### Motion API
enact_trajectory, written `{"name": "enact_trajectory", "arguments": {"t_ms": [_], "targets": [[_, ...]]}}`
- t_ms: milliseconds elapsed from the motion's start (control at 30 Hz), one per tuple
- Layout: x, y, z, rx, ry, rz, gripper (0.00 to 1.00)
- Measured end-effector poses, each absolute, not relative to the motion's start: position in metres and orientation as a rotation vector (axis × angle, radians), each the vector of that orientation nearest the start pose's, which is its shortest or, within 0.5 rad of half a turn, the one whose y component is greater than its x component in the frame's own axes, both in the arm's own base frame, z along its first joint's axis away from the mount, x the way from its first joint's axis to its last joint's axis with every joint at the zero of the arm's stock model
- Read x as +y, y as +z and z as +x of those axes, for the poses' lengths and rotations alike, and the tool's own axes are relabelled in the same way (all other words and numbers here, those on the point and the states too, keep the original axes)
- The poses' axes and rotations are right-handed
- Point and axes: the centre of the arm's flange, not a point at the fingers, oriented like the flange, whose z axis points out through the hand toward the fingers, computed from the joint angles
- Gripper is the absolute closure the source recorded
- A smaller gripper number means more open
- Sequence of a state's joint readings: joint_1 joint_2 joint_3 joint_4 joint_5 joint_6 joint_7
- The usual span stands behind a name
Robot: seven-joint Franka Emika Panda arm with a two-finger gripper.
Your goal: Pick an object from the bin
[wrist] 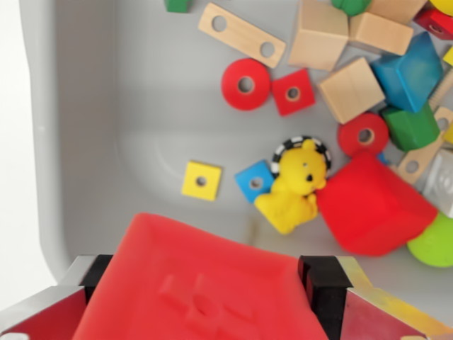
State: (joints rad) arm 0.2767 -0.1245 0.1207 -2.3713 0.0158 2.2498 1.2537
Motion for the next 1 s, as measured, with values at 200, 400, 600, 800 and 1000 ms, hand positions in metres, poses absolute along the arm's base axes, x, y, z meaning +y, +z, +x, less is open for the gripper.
{"name": "enact_trajectory", "arguments": {"t_ms": [200, 400, 600, 800, 1000], "targets": [[0.188, 0.389, 0.445, 1.320, -0.003, -2.852, 1.00], [0.188, 0.402, 0.445, 1.320, -0.005, -2.852, 1.00], [0.188, 0.408, 0.445, 1.320, -0.003, -2.853, 1.00], [0.188, 0.410, 0.445, 1.321, -0.002, -2.853, 1.00], [0.188, 0.408, 0.445, 1.321, 0.001, -2.855, 1.00]]}}
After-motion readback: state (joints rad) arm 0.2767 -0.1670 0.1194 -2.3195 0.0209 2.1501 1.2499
